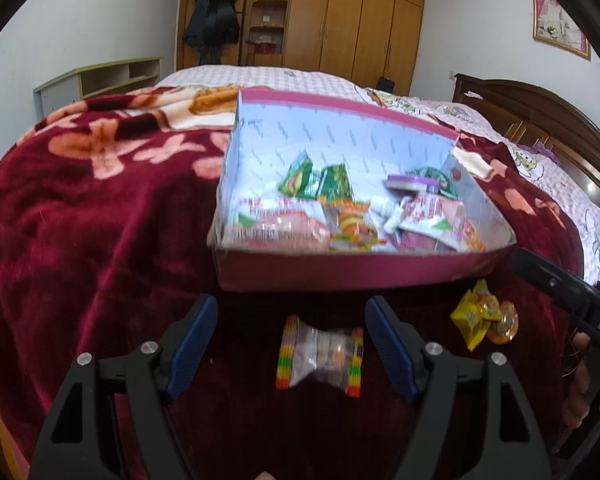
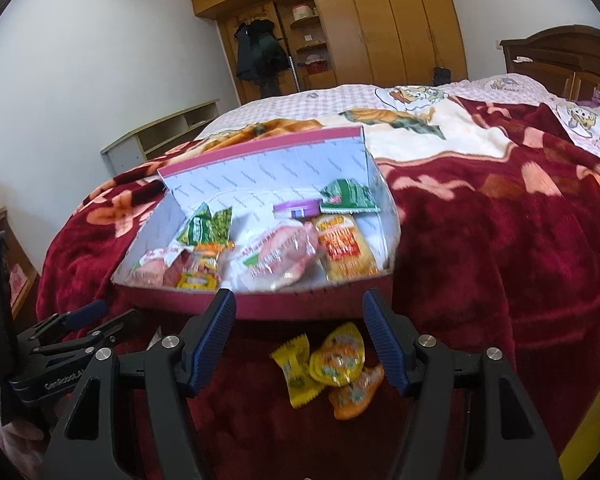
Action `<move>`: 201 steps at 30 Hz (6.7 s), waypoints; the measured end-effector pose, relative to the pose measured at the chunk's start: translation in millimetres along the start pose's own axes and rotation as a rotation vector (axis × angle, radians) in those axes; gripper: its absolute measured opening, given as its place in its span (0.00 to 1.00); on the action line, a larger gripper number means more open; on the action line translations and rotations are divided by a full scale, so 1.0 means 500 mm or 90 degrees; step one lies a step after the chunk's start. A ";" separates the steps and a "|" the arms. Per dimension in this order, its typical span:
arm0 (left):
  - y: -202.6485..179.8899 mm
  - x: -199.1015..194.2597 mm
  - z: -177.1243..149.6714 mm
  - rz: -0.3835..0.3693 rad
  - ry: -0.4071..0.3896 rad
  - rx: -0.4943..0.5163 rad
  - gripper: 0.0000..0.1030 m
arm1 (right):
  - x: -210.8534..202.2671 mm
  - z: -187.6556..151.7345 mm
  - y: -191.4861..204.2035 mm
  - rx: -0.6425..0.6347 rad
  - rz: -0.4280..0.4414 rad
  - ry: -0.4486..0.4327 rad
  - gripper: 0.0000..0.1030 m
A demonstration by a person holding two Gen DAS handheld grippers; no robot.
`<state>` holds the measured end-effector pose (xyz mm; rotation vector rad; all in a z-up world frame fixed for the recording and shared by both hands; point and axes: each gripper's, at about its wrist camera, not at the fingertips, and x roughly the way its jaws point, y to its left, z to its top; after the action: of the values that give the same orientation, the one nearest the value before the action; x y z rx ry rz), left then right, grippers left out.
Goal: Organize snacks
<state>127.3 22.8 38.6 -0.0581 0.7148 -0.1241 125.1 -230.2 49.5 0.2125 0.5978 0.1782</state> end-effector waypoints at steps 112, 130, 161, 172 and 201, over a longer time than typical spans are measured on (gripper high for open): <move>-0.026 -0.004 0.116 -0.024 -0.094 0.001 0.39 | -0.022 0.021 -0.002 -0.009 0.033 -0.048 0.25; -0.008 0.123 0.186 0.003 -0.071 0.000 0.40 | 0.053 0.082 -0.004 -0.030 0.027 -0.041 0.22; -0.012 0.098 0.176 0.000 -0.060 0.017 0.71 | 0.019 0.004 0.010 -0.077 0.035 -0.011 0.41; -0.015 0.076 0.171 -0.004 -0.060 0.018 0.71 | 0.022 -0.094 0.030 -0.110 0.053 0.069 0.41; -0.044 0.036 0.124 -0.036 -0.047 0.023 0.71 | -0.022 -0.059 0.022 -0.095 0.083 0.010 0.03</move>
<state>179.7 -0.8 75.9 -0.0487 0.6369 -0.1872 98.0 -217.6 34.1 0.1051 0.5835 0.3504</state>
